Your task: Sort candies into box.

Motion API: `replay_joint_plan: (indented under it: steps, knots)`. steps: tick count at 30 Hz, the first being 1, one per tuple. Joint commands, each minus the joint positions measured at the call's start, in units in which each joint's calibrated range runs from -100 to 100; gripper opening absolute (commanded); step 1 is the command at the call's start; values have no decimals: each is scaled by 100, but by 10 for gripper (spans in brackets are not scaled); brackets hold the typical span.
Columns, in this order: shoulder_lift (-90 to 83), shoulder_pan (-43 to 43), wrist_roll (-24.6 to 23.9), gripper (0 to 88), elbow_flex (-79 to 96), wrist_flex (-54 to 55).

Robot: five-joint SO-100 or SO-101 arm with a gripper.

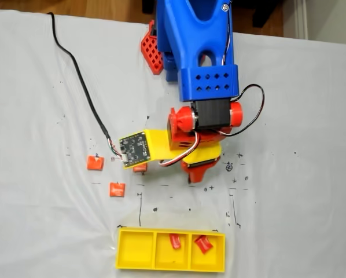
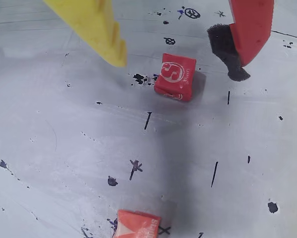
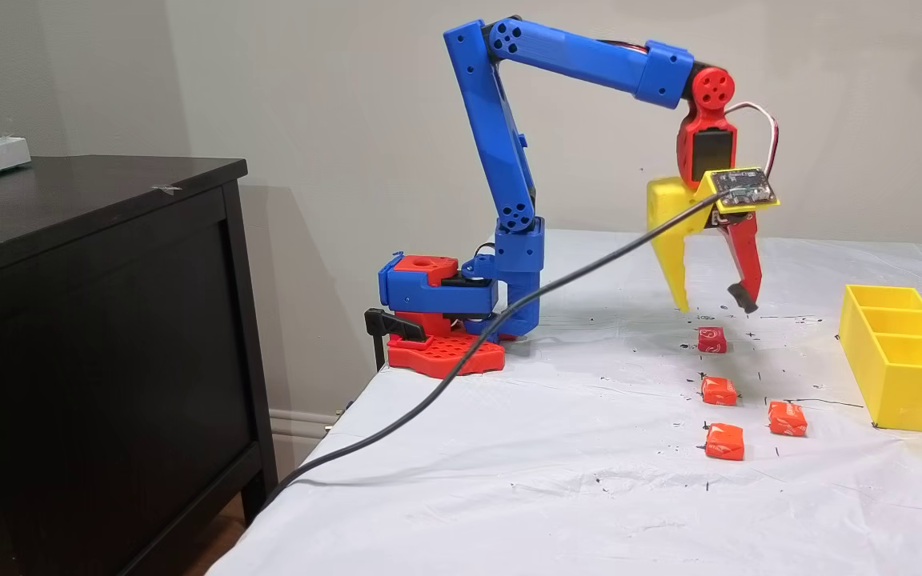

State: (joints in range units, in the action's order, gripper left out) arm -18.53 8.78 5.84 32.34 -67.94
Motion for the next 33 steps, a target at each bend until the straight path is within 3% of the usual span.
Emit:
replay_joint_plan:
  steps: [1,26,28,30,31,33]
  knots:
    - [123,82,24,296,-70,150]
    - [1547,454,-54,299,-97,1313]
    - [1641,463,-44,262,-97,1370]
    - [1726,463,-34,99,-125,1386]
    - [1751,463,-49,58,-161,1378]
    - [1759,436,-68,36,-234,1329]
